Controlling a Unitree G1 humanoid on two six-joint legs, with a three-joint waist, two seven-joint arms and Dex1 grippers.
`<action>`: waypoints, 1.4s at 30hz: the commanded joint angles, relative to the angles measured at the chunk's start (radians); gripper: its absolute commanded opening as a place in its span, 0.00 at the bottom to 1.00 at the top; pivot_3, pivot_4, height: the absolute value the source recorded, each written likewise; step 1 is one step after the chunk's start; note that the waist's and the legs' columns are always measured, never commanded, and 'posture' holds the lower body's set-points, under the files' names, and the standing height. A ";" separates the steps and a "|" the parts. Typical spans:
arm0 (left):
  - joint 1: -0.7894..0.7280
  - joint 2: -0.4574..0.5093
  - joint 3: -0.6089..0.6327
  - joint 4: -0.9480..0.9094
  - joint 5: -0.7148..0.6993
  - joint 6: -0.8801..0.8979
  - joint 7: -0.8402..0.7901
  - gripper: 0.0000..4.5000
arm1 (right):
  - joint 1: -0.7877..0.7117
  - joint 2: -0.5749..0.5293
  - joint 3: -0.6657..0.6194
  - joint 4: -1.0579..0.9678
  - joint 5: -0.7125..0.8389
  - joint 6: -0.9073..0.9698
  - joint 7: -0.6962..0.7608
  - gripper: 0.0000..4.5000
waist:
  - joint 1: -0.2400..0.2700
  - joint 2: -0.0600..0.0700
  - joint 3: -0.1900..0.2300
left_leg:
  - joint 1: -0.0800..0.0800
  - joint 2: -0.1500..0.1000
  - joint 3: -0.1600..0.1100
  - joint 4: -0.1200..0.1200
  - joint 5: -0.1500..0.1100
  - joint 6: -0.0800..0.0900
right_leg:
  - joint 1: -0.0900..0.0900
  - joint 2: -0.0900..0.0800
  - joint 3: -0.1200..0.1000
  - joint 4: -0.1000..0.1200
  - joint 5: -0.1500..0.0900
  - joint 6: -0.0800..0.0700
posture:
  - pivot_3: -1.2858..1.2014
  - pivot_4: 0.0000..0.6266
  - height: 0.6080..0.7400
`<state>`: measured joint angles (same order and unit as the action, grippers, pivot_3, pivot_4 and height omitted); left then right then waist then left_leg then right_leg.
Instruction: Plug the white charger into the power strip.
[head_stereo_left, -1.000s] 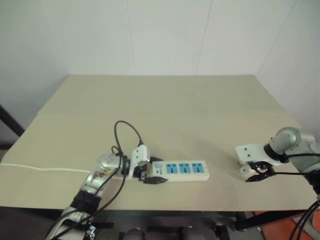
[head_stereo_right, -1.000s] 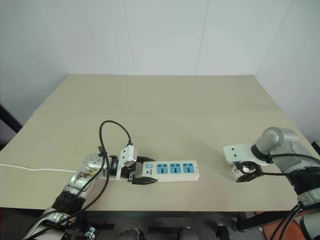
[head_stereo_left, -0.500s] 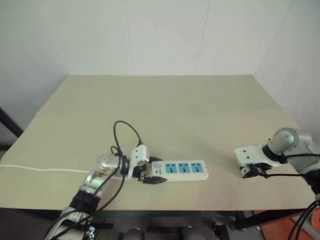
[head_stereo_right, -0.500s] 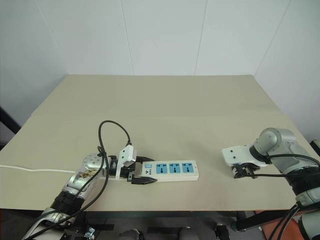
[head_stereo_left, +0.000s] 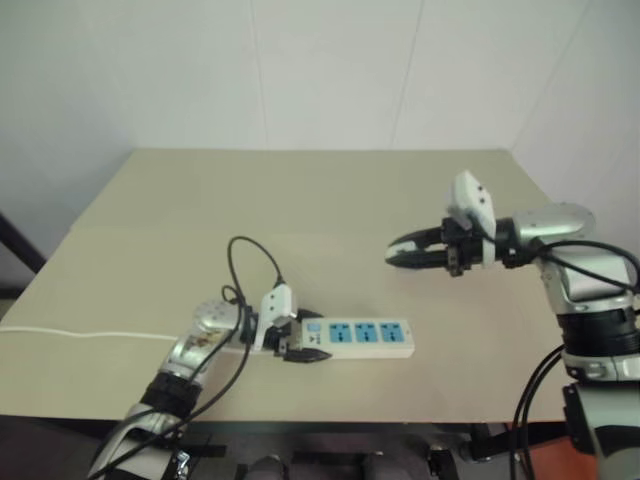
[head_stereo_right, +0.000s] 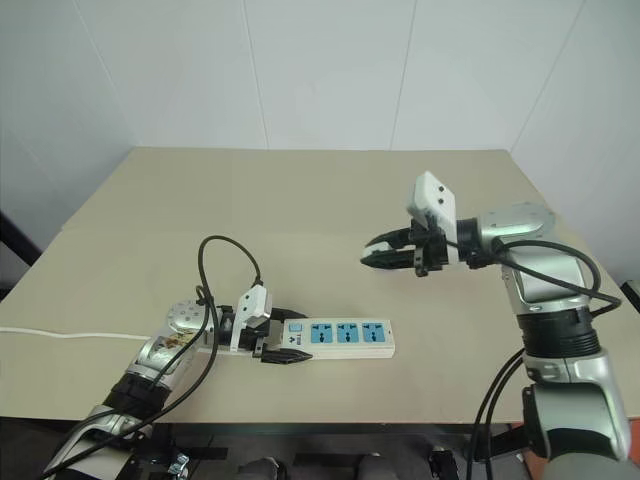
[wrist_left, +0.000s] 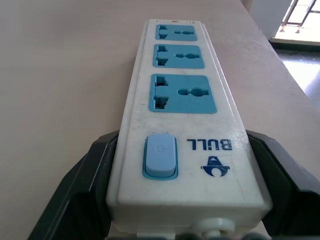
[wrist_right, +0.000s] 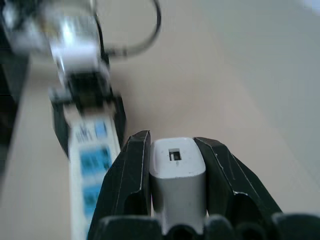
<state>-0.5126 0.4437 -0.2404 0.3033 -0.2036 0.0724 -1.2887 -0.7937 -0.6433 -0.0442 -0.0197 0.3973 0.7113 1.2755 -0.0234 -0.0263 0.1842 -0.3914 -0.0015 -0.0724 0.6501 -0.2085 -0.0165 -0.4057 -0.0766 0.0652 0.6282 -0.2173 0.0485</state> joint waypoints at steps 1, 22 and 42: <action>-0.020 0.010 0.004 0.036 0.003 -0.027 -0.023 0.73 | 0.070 0.103 -0.092 -0.109 0.153 0.087 -0.124 0.27 | 0.002 0.000 0.000 | 0.000 0.000 0.000 0.000 0.000 0.000 | 0.000 0.000 0.000 0.001 0.000 0.000 | 0.52 0.24 1.00; 0.003 0.025 0.020 0.090 0.008 -0.091 -0.043 0.73 | 0.299 0.335 0.173 0.019 -0.003 -0.390 -0.220 0.27 | -0.021 0.000 0.000 | 0.002 0.001 0.000 0.000 0.000 0.000 | 0.000 0.002 0.000 0.002 -0.004 0.006 | 0.52 0.24 1.00; 0.025 0.035 0.026 0.076 -0.012 -0.066 -0.043 0.73 | 0.268 0.363 0.212 0.149 -0.026 -0.487 -0.166 0.27 | -0.024 0.000 0.000 | 0.003 0.001 0.000 -0.001 0.000 0.000 | 0.000 0.002 0.001 0.002 -0.004 0.006 | 0.52 0.24 1.00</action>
<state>-0.4992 0.4603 -0.2128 0.3823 -0.2327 0.0003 -1.3272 -0.5237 -0.2826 0.1599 0.1475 0.3667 0.2311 1.1010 -0.0472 -0.0261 0.1840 -0.3888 -0.0001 -0.0721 0.6491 -0.2085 -0.0164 -0.4059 -0.0744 0.0657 0.6300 -0.2212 0.0545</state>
